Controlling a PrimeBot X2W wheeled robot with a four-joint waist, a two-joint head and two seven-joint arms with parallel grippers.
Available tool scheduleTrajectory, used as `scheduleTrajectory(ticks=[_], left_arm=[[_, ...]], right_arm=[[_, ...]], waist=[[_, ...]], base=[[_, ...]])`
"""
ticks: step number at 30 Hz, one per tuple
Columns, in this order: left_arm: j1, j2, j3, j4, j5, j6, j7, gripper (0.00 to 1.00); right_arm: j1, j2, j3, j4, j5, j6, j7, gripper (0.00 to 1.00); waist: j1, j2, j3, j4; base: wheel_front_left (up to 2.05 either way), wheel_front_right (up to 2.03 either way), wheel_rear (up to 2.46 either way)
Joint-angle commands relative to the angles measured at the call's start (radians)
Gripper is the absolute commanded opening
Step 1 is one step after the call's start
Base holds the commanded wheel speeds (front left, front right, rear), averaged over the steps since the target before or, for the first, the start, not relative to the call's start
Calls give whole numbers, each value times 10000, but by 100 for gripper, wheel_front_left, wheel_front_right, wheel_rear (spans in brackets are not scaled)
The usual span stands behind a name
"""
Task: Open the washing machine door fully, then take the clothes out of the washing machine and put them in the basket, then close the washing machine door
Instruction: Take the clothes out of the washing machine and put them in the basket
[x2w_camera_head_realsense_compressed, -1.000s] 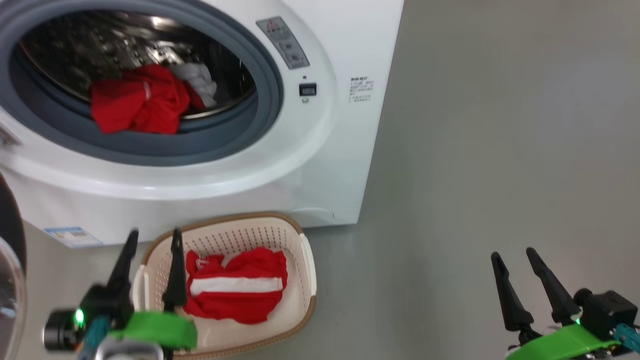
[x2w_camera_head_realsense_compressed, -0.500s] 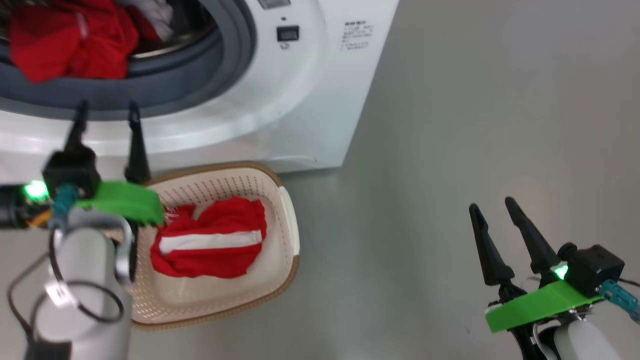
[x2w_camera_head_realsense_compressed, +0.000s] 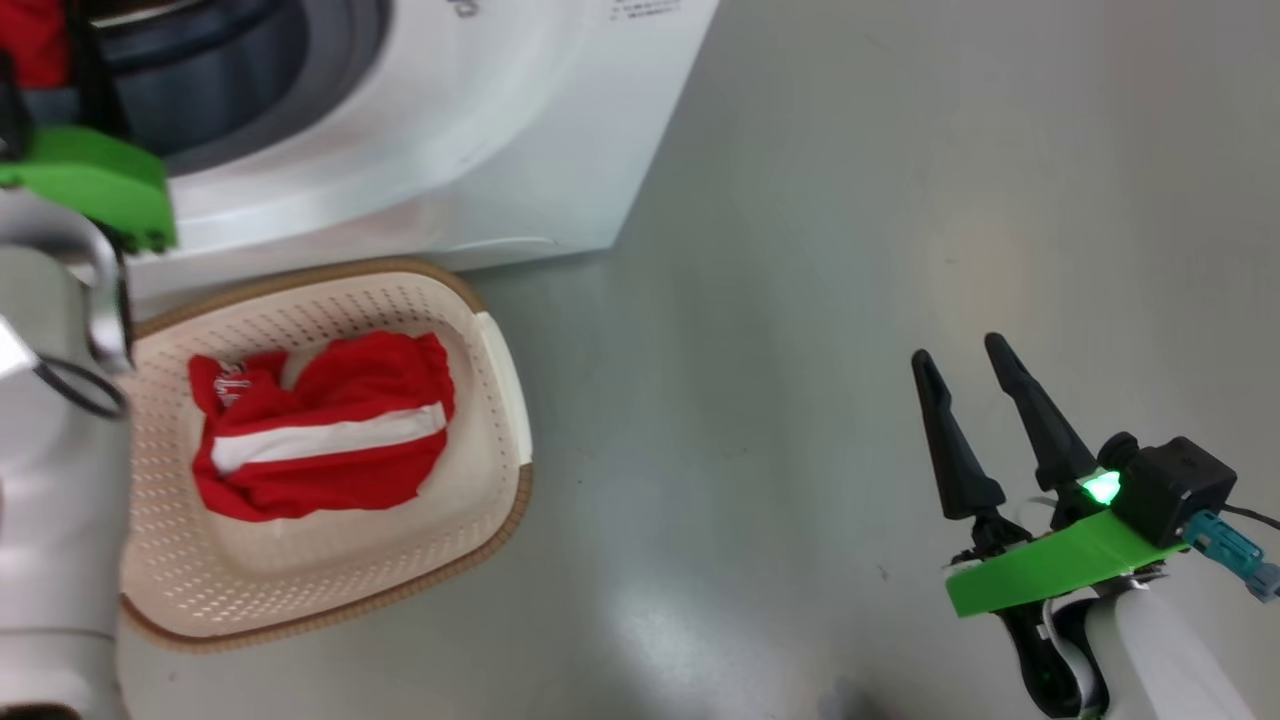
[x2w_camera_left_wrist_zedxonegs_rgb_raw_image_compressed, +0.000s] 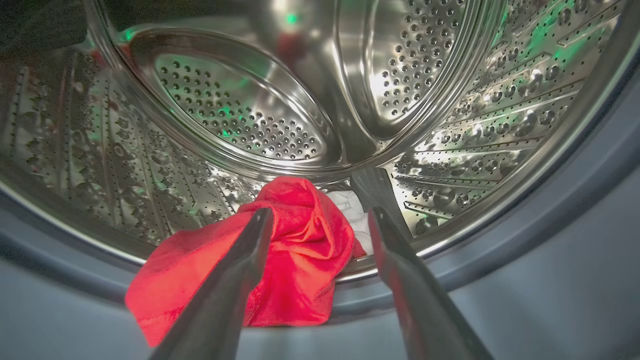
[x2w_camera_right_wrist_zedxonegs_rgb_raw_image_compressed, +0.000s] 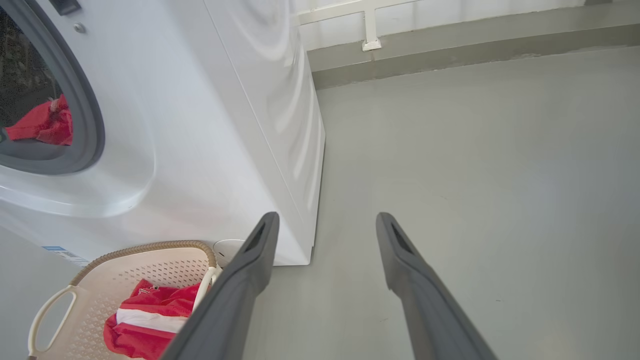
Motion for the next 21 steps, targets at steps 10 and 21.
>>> scheduleTrajectory(ticks=[10, 21], left_arm=[[-1851, 1494, -206, 1253, 527, 809, -51, 100], [-2966, 2173, -523, 3299, 685, 999, 250, 100]], right_arm=[[-332, 98, 565, -363, 254, 2, -65, 100], [-383, 87, 589, -426, 278, 2, -65, 100]], waist=[[0, 0, 1030, -882], [0, 0, 1192, -1030]], base=[[0, 0, 0], [0, 0, 0]])
